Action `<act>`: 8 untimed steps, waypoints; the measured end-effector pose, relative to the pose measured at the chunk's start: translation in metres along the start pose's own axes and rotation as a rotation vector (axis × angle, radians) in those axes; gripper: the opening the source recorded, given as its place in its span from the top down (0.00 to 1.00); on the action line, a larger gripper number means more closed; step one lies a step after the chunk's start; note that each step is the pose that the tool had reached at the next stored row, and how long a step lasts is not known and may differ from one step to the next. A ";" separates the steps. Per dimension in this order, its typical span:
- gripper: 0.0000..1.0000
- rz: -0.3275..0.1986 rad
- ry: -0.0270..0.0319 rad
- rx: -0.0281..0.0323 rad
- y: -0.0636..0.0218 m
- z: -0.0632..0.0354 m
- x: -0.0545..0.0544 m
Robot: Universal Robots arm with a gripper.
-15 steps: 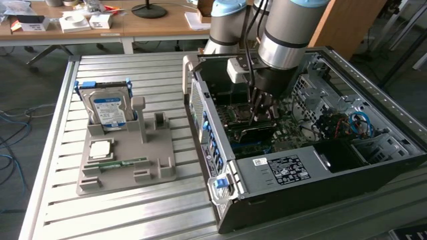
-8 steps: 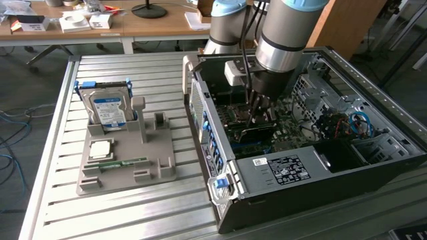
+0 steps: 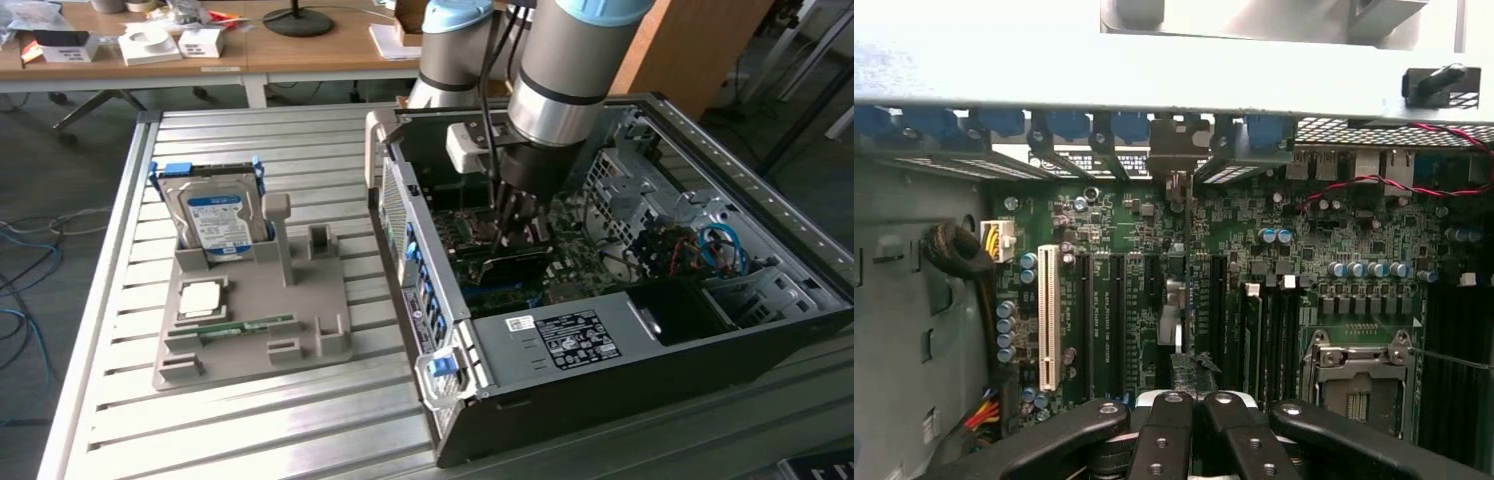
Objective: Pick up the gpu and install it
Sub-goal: 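Press down on the gpu until it lock into place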
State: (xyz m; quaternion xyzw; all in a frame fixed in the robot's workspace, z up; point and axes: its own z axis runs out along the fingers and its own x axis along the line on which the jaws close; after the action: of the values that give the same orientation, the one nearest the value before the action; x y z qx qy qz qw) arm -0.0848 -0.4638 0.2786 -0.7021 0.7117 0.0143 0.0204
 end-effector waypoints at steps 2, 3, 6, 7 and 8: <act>0.89 0.000 -0.0001 0.0001 0.0002 0.0008 0.000; 0.89 0.000 -0.0001 0.0001 0.0006 0.0021 0.000; 0.89 0.000 -0.0001 0.0000 0.0007 0.0034 -0.001; 0.89 0.000 0.0000 -0.0001 0.0008 0.0033 -0.001; 0.89 0.000 0.0000 -0.0001 0.0008 0.0034 -0.001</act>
State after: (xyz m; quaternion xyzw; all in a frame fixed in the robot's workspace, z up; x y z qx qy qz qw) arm -0.0855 -0.4631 0.2752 -0.7021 0.7116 0.0143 0.0204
